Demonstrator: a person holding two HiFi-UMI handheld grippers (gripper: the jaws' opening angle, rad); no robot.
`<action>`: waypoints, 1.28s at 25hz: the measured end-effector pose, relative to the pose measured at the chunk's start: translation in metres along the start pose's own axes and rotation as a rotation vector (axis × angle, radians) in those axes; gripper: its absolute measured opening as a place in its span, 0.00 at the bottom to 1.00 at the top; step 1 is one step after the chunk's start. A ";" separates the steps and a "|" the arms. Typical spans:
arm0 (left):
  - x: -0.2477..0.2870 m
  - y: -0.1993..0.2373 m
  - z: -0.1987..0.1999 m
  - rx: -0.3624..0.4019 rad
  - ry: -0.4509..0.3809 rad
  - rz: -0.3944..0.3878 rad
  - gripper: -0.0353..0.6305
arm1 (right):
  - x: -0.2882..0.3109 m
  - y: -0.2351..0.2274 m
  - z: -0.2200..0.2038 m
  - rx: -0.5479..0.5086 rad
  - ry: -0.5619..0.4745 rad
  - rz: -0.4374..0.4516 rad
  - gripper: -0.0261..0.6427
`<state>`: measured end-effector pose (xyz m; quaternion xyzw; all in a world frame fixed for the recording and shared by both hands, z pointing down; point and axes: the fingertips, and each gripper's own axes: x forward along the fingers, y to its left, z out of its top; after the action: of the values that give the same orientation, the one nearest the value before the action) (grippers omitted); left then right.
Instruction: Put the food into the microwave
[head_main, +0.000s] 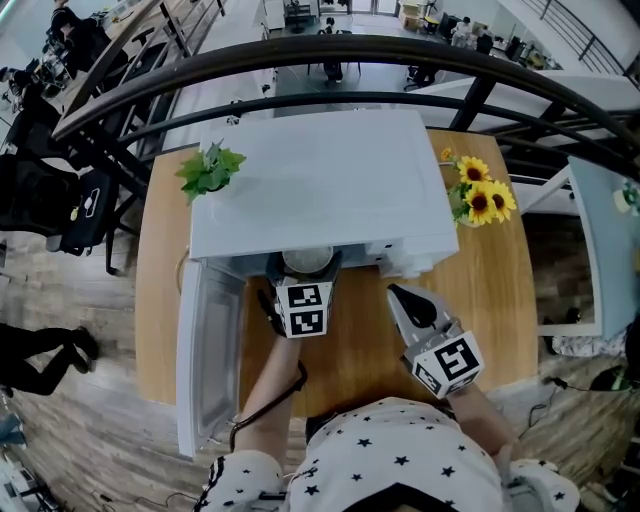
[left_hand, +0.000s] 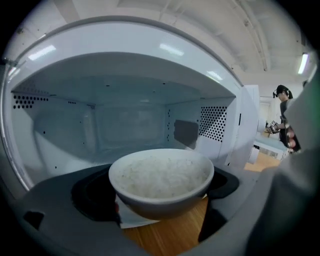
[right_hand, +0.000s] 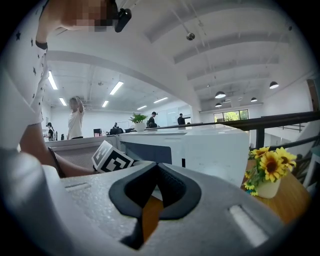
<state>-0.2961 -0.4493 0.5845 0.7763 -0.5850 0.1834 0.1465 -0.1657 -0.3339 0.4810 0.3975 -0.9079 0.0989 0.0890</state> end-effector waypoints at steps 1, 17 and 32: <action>0.003 0.001 -0.001 0.001 0.005 0.004 0.81 | 0.001 0.000 -0.001 0.002 0.002 0.001 0.05; 0.037 0.018 -0.019 0.038 0.079 0.068 0.81 | 0.010 0.002 -0.007 0.008 0.019 0.017 0.05; 0.046 0.025 -0.024 0.041 0.145 0.108 0.81 | 0.014 0.008 -0.005 0.008 0.016 0.035 0.05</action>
<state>-0.3113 -0.4848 0.6272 0.7311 -0.6101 0.2588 0.1622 -0.1808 -0.3372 0.4887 0.3813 -0.9135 0.1072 0.0930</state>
